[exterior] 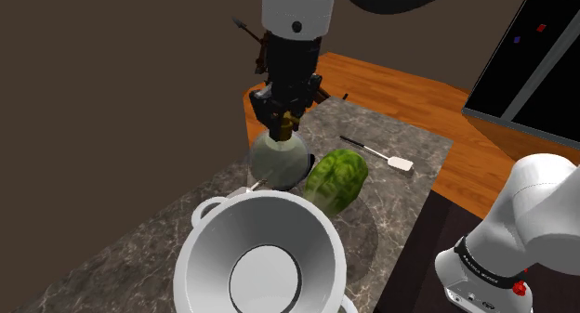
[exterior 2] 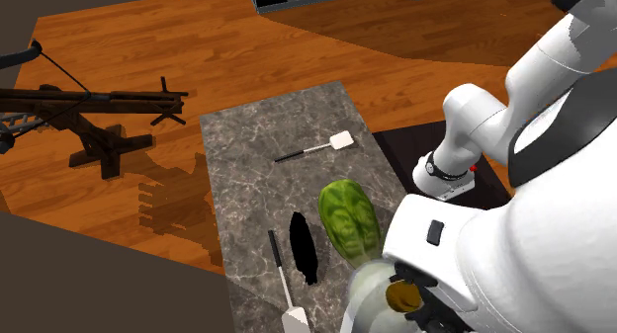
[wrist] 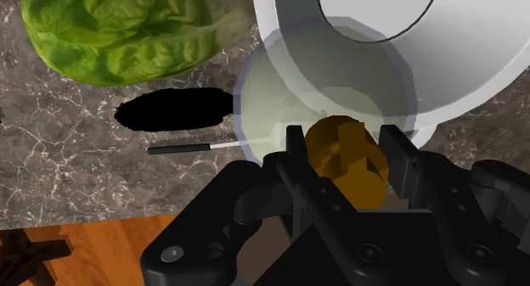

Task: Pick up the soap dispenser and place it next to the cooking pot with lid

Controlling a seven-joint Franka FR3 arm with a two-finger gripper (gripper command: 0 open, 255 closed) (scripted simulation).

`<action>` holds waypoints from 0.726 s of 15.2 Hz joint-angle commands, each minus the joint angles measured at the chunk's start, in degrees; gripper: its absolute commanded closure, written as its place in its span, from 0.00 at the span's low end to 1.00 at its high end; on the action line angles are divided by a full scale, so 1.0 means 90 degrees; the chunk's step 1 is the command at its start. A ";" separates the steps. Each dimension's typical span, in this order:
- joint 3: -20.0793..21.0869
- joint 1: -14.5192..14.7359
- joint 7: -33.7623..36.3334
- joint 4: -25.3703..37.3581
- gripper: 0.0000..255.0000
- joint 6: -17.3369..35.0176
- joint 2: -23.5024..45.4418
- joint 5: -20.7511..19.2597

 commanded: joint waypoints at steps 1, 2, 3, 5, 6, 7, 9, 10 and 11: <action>0.0228 0.0120 0.0367 0.0119 1.00 -0.0013 0.0093 -0.0014; 0.0336 0.0176 0.0536 0.0181 1.00 -0.0010 0.0154 -0.0030; 0.0445 0.0233 0.0707 0.0250 1.00 -0.0009 0.0223 -0.0051; 0.0665 0.0344 0.1054 0.0410 1.00 -0.0010 0.0385 -0.0110; 0.0775 0.0402 0.1232 0.0502 1.00 -0.0013 0.0478 -0.0149; 0.0886 0.0461 0.1411 0.0602 1.00 -0.0017 0.0579 -0.0195; 0.1107 0.0583 0.1779 0.0826 1.00 -0.0035 0.0809 -0.0311; 0.1215 0.0650 0.1967 0.0950 1.00 -0.0048 0.0937 -0.0382; 0.1321 0.0722 0.2158 0.1084 1.00 -0.0064 0.1075 -0.0461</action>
